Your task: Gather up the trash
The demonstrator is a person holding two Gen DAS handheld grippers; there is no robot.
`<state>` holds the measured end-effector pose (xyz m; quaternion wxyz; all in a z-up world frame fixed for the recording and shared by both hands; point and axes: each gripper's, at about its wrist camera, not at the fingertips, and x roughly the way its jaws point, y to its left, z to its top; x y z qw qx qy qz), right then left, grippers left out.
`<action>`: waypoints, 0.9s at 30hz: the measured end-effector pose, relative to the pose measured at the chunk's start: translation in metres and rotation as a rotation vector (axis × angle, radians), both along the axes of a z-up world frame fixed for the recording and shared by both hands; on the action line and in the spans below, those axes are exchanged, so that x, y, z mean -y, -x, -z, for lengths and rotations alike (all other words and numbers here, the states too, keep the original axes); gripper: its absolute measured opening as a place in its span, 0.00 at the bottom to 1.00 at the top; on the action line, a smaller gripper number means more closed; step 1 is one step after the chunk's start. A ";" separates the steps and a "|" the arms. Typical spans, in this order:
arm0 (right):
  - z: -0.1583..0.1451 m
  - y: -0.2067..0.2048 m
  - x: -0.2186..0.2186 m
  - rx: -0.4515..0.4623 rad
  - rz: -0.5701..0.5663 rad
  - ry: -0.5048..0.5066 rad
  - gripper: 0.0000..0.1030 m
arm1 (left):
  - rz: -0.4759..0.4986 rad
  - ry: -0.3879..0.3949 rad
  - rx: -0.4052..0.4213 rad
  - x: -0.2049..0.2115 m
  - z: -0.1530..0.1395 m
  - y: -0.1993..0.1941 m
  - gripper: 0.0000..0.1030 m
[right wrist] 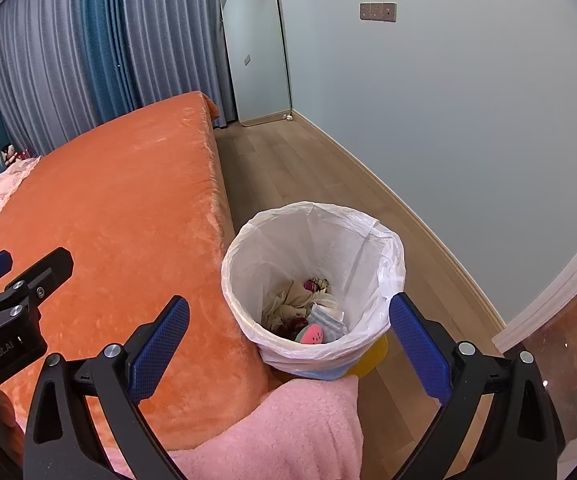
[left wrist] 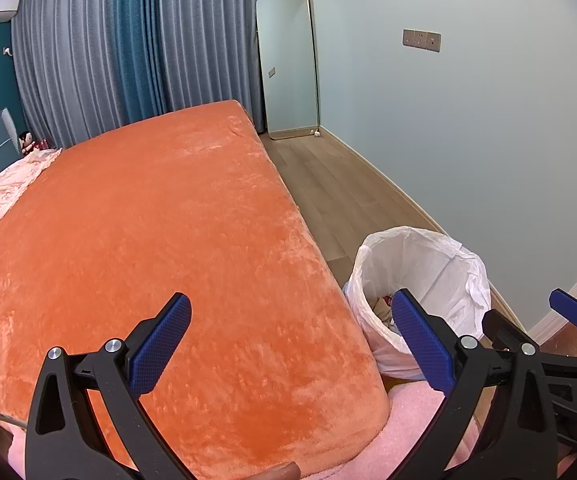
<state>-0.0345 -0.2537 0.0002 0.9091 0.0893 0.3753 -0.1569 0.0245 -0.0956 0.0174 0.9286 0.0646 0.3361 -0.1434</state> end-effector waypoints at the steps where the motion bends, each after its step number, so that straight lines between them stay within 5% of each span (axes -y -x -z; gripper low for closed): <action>1: 0.000 0.000 0.000 -0.001 0.001 0.001 0.93 | 0.001 -0.003 0.000 0.001 0.000 0.000 0.93; 27: 0.011 0.008 0.013 -0.020 0.043 0.000 0.93 | 0.016 -0.027 -0.008 0.012 0.004 0.004 0.93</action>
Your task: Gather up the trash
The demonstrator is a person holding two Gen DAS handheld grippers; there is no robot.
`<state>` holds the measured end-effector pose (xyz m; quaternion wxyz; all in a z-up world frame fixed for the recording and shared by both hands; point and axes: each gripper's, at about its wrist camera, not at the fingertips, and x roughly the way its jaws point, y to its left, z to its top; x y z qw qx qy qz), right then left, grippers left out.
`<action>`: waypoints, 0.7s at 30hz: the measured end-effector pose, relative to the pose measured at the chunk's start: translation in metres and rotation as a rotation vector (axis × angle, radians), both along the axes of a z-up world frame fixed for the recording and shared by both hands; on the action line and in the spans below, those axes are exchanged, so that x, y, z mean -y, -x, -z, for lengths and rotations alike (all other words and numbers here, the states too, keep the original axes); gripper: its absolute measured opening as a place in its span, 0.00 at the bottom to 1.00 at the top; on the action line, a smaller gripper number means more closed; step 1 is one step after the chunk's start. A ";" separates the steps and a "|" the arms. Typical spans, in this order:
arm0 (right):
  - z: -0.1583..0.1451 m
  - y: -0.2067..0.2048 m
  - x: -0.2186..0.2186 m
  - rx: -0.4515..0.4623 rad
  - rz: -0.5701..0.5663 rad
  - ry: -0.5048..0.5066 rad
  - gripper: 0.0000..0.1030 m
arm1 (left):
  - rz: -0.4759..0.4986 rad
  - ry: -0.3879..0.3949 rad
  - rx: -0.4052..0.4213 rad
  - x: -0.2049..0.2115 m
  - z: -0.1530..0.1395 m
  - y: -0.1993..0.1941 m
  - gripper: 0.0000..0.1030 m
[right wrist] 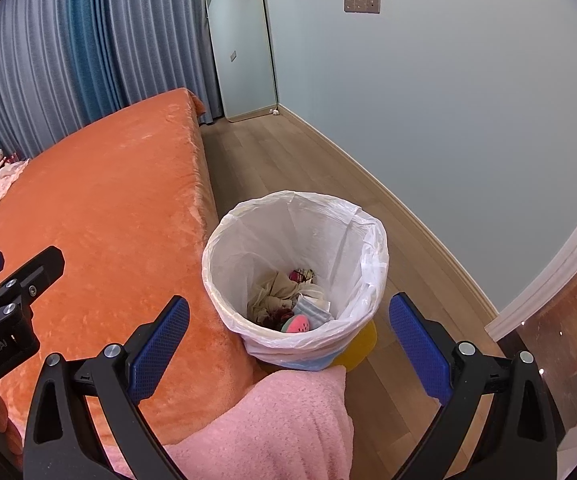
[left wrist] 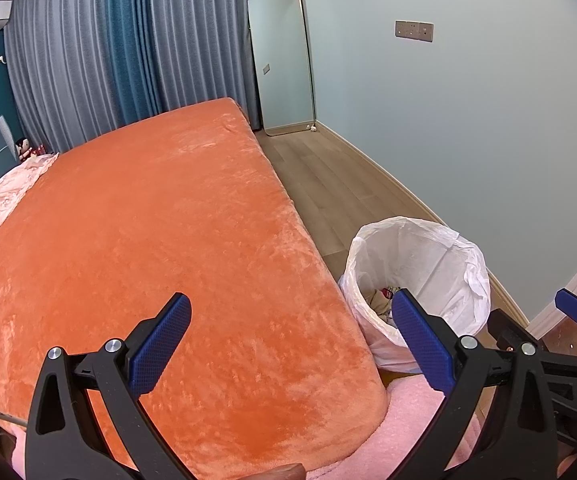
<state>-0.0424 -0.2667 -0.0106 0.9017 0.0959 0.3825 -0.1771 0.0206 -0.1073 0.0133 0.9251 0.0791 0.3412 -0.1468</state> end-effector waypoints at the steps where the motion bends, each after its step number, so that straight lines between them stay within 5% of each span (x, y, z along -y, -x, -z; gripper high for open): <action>1: 0.000 0.000 0.000 -0.001 0.000 0.000 0.93 | 0.001 0.001 -0.001 0.000 0.000 0.000 0.93; 21: 0.010 0.003 0.005 -0.021 0.011 -0.002 0.93 | 0.044 -0.002 -0.020 0.007 0.008 0.006 0.93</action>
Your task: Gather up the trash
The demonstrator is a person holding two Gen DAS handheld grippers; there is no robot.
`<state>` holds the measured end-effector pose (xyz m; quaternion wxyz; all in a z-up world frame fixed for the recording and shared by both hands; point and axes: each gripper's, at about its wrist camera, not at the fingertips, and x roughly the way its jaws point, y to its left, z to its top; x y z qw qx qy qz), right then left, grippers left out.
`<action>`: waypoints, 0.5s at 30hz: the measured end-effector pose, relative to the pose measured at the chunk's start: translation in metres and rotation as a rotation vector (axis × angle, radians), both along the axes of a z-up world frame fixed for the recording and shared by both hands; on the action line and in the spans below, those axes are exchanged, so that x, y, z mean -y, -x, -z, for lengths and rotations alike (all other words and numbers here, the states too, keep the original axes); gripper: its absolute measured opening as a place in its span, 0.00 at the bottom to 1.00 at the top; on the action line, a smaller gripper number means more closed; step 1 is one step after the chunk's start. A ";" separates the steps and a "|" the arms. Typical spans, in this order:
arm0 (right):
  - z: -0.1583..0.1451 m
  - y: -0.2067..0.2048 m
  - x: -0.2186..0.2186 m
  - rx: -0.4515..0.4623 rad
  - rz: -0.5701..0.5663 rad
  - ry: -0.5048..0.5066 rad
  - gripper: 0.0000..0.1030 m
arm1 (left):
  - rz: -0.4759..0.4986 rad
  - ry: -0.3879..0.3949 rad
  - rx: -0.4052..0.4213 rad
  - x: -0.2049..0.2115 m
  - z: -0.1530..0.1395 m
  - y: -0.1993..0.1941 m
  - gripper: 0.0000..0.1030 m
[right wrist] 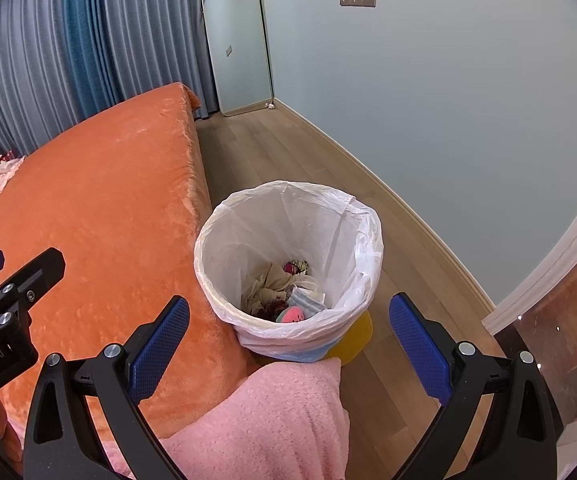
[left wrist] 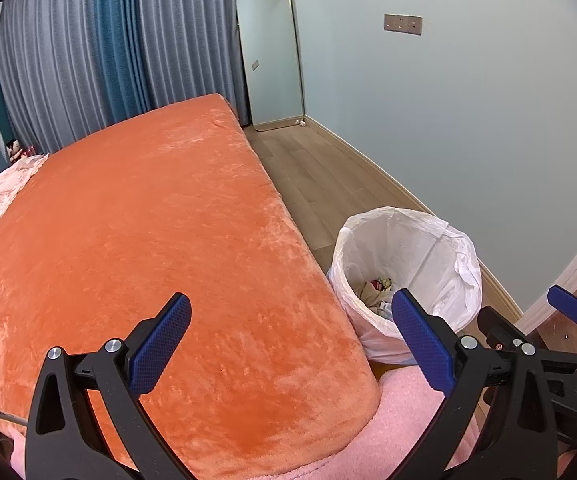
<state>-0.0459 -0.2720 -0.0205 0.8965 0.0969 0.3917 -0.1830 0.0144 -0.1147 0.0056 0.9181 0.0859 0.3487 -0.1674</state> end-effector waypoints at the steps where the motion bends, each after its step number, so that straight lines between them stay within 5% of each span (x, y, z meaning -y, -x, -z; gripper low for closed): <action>1: 0.000 0.000 0.000 0.000 0.001 0.000 0.93 | 0.002 -0.001 0.000 0.001 0.000 0.000 0.93; 15: 0.008 0.005 0.010 -0.014 0.025 -0.009 0.93 | 0.053 -0.012 -0.021 0.019 0.010 -0.003 0.93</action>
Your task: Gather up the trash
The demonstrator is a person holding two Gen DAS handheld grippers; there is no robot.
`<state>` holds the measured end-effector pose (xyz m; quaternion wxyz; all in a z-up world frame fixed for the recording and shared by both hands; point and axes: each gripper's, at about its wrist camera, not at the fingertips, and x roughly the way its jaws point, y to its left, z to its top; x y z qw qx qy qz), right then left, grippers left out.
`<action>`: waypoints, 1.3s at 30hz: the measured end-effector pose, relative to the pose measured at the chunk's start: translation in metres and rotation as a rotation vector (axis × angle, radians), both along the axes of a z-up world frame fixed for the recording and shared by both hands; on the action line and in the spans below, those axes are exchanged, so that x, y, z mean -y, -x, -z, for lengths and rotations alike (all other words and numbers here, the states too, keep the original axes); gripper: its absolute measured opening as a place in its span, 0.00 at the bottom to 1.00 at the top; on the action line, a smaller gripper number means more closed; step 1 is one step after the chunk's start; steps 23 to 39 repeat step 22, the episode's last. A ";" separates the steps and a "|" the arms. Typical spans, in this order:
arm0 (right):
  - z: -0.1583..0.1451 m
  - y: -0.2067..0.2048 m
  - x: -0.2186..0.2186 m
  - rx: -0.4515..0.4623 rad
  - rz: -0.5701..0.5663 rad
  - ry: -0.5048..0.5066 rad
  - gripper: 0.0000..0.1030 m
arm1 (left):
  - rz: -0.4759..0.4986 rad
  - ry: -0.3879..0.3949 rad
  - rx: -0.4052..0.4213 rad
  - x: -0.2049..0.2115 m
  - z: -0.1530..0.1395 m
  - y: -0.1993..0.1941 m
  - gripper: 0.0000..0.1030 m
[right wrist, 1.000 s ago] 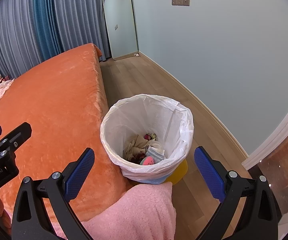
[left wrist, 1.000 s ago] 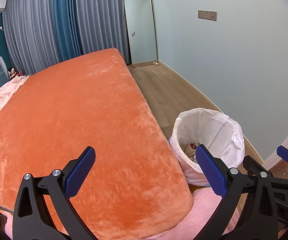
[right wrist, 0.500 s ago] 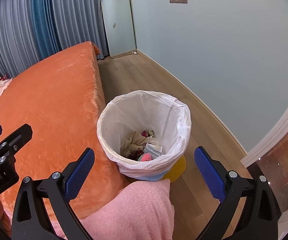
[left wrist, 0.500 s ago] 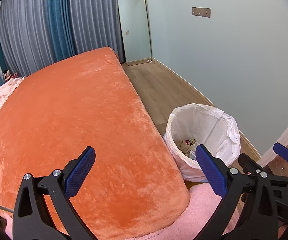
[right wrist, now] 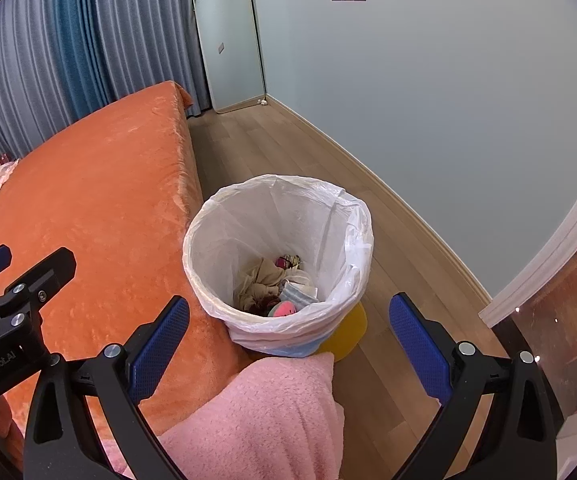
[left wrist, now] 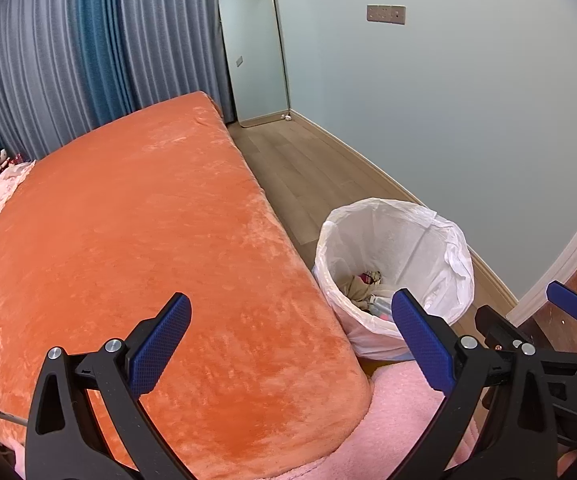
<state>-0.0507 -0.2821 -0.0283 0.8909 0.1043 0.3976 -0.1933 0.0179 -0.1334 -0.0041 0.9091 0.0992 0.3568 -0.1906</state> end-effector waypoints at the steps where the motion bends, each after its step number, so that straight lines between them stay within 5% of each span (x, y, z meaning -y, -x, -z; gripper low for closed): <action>1: 0.000 0.000 0.000 -0.001 0.002 0.000 0.93 | 0.000 0.000 -0.001 0.000 0.001 0.000 0.93; 39: 0.004 0.002 0.006 -0.015 0.026 -0.002 0.93 | 0.036 0.019 -0.066 0.011 0.011 -0.009 0.93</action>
